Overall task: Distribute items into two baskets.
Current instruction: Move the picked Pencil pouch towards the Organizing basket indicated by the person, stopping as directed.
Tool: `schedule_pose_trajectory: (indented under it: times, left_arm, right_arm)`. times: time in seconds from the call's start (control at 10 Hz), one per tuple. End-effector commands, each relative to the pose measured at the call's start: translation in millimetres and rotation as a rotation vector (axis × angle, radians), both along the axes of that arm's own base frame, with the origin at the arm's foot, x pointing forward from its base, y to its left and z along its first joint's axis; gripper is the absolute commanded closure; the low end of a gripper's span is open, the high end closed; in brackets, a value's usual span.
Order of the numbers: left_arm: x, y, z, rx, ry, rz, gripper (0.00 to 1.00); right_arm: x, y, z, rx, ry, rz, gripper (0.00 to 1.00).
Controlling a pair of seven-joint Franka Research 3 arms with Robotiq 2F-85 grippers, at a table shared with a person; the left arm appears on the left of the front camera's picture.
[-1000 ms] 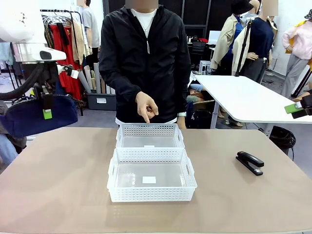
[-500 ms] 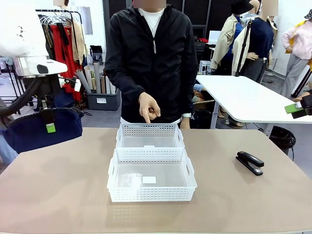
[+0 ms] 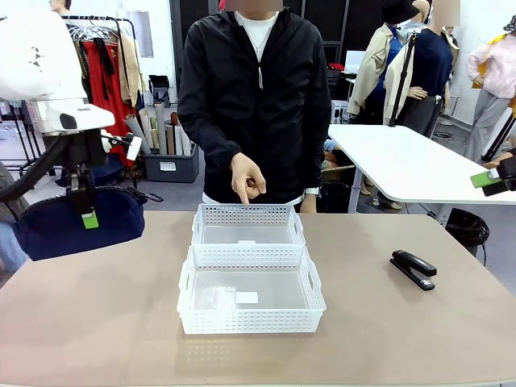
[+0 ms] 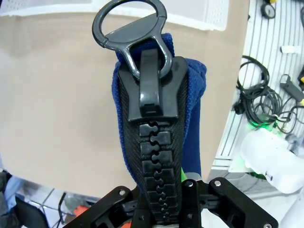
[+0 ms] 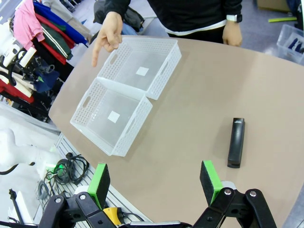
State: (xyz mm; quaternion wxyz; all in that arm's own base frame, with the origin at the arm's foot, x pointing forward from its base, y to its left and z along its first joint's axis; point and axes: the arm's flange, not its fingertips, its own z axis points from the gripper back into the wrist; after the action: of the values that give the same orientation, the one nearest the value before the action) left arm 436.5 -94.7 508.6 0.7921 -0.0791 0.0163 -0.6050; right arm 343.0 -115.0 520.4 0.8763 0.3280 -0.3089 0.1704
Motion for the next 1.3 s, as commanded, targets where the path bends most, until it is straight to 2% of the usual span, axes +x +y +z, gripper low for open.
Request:
schedule_pose_trajectory:
  times: [0.0, 0.3, 0.6, 1.2]
  left_arm:
    - [4, -11, -8, -0.014, 0.008, -0.049, 1.00]
    - [8, -44, -14, 0.015, 0.015, -0.138, 1.00]
    - [4, -63, -16, 0.002, 0.001, -0.154, 1.00]
    - [11, -114, -28, 0.003, 0.081, -0.290, 1.00]
  right_arm:
    - [1, -1, 1, -0.003, -0.015, 0.010, 0.00]
    - [1, -1, 1, -0.003, -0.015, 0.010, 0.00]
    - [1, -1, 1, -0.003, -0.015, 0.010, 0.00]
    - [1, -1, 1, -0.003, -0.015, 0.010, 0.00]
